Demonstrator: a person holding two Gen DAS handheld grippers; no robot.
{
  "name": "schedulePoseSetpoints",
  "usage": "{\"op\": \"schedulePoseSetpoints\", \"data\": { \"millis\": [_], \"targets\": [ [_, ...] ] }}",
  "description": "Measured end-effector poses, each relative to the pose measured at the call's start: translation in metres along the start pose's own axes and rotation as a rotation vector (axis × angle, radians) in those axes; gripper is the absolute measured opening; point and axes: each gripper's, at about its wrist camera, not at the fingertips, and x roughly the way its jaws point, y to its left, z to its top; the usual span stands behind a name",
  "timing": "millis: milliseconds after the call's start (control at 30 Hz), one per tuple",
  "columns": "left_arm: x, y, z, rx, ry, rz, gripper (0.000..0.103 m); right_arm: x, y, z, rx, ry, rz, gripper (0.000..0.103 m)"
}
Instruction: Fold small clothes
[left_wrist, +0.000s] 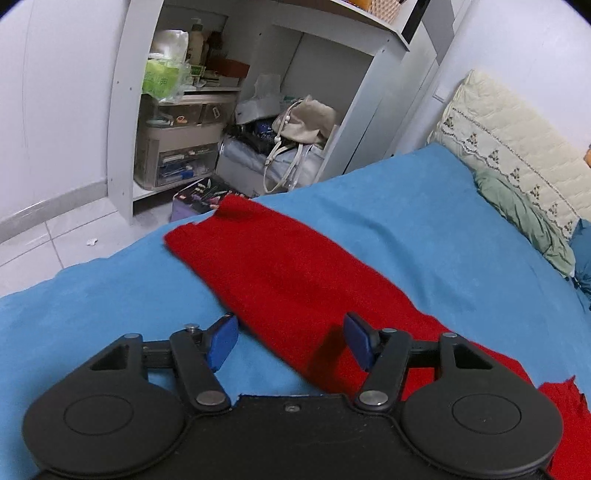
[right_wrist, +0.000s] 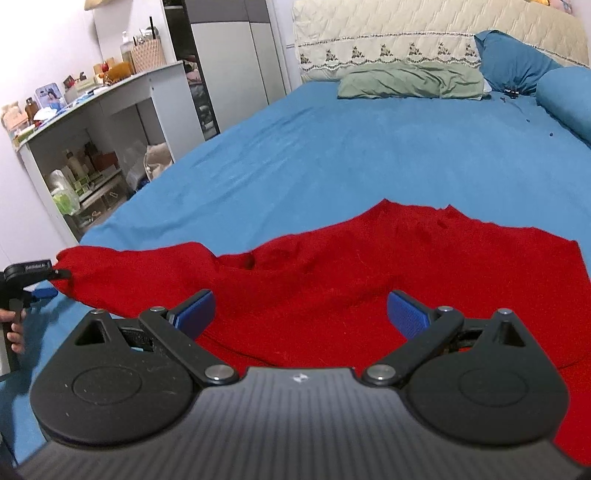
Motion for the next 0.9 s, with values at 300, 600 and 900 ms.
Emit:
{"op": "schedulePoseSetpoints", "data": {
  "millis": [300, 600, 900],
  "targets": [
    [0.01, -0.014, 0.0, 0.041, -0.047, 0.091, 0.006, 0.02, -0.004, -0.01, 0.016, 0.02, -0.002, 0.103],
    [-0.043, -0.089, 0.011, 0.236, -0.156, 0.012, 0.005, -0.001, -0.023, 0.0, 0.04, -0.021, -0.008, 0.103],
    [-0.129, -0.299, -0.049, 0.491, -0.218, -0.466, 0.005, -0.072, -0.088, 0.03, 0.125, -0.15, -0.111, 0.103]
  ]
}}
